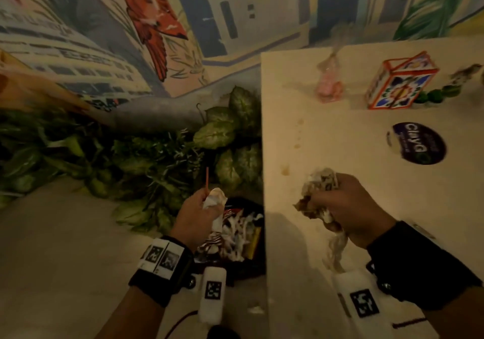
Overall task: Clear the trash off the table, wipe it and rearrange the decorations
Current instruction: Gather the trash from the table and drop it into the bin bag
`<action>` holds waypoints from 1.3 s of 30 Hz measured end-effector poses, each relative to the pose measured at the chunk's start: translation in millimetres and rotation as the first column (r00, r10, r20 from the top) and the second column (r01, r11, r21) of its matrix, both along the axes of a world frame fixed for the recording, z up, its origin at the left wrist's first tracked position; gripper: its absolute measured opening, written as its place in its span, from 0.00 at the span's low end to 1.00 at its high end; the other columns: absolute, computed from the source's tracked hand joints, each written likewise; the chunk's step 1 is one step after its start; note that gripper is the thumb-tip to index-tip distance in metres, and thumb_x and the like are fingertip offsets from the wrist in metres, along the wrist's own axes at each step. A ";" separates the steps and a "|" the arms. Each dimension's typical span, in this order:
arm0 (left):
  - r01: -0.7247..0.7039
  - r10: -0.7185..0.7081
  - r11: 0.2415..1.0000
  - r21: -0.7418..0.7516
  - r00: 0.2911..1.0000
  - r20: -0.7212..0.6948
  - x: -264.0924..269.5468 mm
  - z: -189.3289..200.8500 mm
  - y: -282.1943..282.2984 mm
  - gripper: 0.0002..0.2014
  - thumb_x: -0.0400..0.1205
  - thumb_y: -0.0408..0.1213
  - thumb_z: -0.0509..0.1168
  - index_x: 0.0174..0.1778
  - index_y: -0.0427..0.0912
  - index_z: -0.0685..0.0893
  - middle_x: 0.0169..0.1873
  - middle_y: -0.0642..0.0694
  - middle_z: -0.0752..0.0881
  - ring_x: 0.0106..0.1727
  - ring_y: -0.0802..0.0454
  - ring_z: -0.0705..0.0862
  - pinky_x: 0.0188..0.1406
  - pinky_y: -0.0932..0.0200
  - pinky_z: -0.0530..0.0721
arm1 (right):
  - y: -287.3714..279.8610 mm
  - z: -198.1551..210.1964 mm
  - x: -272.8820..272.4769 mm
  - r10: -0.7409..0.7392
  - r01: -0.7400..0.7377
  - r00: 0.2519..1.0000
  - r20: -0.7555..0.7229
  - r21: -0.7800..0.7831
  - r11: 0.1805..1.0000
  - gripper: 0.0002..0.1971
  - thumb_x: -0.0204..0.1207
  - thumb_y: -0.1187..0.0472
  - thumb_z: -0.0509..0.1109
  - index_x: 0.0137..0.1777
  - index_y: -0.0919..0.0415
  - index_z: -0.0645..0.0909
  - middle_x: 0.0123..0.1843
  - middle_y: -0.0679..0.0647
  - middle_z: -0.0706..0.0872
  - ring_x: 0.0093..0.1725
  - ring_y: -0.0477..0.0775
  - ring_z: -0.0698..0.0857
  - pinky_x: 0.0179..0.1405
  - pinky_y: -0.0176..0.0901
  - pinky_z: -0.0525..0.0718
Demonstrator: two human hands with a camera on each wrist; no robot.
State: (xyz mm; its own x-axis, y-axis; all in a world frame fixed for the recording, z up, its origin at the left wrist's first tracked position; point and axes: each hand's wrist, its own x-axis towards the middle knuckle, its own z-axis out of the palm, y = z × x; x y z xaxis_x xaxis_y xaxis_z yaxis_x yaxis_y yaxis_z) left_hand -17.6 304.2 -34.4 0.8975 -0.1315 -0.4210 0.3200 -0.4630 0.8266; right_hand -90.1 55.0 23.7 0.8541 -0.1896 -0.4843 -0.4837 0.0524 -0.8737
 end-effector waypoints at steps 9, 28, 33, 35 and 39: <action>0.025 -0.002 0.996 0.088 0.966 -0.258 41.1 -77.1 140.7 0.06 0.81 0.30 0.63 0.48 0.46 0.78 0.46 0.41 0.83 0.50 0.39 0.82 0.46 0.51 0.77 | 166.4 -57.1 57.1 -0.093 0.088 0.978 -0.188 -0.038 0.995 0.12 0.65 0.75 0.68 0.25 0.62 0.75 0.19 0.53 0.75 0.18 0.49 0.73 0.22 0.40 0.70; 0.504 -0.294 0.805 0.313 0.797 -0.528 78.2 -317.5 118.0 0.08 0.85 0.41 0.55 0.56 0.45 0.76 0.58 0.44 0.78 0.62 0.42 0.78 0.65 0.53 0.74 | 213.6 -334.5 139.4 -0.147 0.019 0.780 -0.608 -0.211 0.977 0.32 0.76 0.62 0.67 0.79 0.64 0.62 0.78 0.62 0.69 0.75 0.65 0.71 0.74 0.52 0.71; 0.488 -0.316 0.830 0.271 0.810 -0.493 88.8 -371.2 105.9 0.17 0.82 0.44 0.59 0.67 0.54 0.74 0.62 0.44 0.81 0.58 0.45 0.82 0.61 0.54 0.79 | 205.3 -423.5 150.6 -0.088 -0.090 0.796 -0.598 -0.261 0.961 0.33 0.67 0.53 0.65 0.74 0.60 0.67 0.73 0.64 0.74 0.69 0.68 0.75 0.70 0.59 0.75; 0.471 -0.317 0.847 0.245 0.819 -0.478 93.3 -376.8 98.1 0.26 0.82 0.44 0.59 0.77 0.52 0.64 0.67 0.46 0.78 0.63 0.44 0.79 0.59 0.55 0.79 | 203.7 -433.8 155.0 -0.024 -0.156 0.803 -0.596 -0.248 0.956 0.31 0.69 0.54 0.66 0.74 0.54 0.66 0.72 0.61 0.74 0.68 0.67 0.76 0.68 0.61 0.77; 0.414 -0.303 0.889 0.197 0.853 -0.425 91.7 -396.1 90.6 0.23 0.80 0.41 0.66 0.71 0.47 0.68 0.59 0.49 0.79 0.60 0.47 0.80 0.49 0.63 0.76 | 204.9 -425.9 157.3 0.133 -0.241 0.823 -0.553 -0.127 0.962 0.39 0.74 0.68 0.67 0.81 0.49 0.54 0.76 0.56 0.70 0.72 0.64 0.74 0.68 0.52 0.78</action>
